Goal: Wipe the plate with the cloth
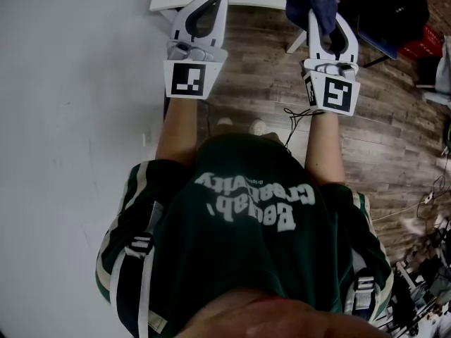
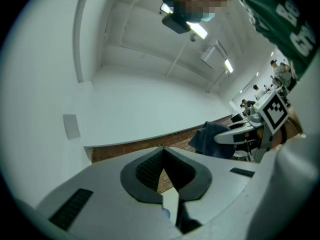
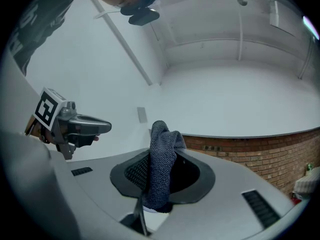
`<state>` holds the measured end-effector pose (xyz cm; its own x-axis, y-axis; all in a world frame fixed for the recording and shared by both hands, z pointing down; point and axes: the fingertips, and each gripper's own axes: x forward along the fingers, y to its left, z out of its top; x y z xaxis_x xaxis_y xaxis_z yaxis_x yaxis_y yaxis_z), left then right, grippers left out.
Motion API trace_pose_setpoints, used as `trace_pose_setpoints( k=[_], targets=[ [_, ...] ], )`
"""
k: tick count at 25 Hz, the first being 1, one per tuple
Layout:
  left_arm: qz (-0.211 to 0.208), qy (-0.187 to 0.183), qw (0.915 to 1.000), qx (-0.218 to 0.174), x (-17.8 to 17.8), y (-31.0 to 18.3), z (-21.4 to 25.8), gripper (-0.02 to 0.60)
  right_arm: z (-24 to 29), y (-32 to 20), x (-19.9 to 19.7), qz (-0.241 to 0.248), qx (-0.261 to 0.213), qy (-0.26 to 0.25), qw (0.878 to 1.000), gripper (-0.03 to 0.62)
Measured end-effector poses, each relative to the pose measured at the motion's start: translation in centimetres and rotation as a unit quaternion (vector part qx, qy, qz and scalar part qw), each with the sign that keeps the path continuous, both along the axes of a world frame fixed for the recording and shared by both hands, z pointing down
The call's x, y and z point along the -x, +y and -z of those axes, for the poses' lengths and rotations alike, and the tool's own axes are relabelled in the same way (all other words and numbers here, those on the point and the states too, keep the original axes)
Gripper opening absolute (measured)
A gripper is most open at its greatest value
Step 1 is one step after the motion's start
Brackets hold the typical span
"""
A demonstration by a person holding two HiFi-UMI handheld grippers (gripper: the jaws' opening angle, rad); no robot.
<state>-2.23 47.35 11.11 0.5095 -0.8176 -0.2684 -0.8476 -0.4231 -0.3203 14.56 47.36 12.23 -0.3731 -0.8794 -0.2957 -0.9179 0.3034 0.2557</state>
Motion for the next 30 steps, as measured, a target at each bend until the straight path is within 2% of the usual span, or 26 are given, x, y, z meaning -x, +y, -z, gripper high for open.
trace_pose_setpoints(
  k=[9, 15, 22, 30],
  targets=[
    [0.001, -0.013, 0.9999, 0.007, -3.7, 0.0, -1.1, 0.0, -1.0, -0.4, -3.0, 0.019, 0.004, 0.0, 1.0, 0.08],
    [0.009, -0.014, 0.9998, 0.01, -3.9, -2.2, -1.8, 0.002, -1.8, -2.7, -3.4, 0.027, 0.007, 0.002, 1.0, 0.08],
    [0.016, -0.019, 0.9997, 0.003, -2.9, -6.8, -3.1, 0.001, -2.7, -7.3, -3.0, 0.028, -0.003, -0.006, 1.0, 0.081],
    [0.013, -0.03, 0.9994, 0.013, -0.2, -17.6, -4.8, 0.002, -4.8, -17.6, -0.4, 0.031, 0.012, -0.002, 0.999, 0.081]
  ],
)
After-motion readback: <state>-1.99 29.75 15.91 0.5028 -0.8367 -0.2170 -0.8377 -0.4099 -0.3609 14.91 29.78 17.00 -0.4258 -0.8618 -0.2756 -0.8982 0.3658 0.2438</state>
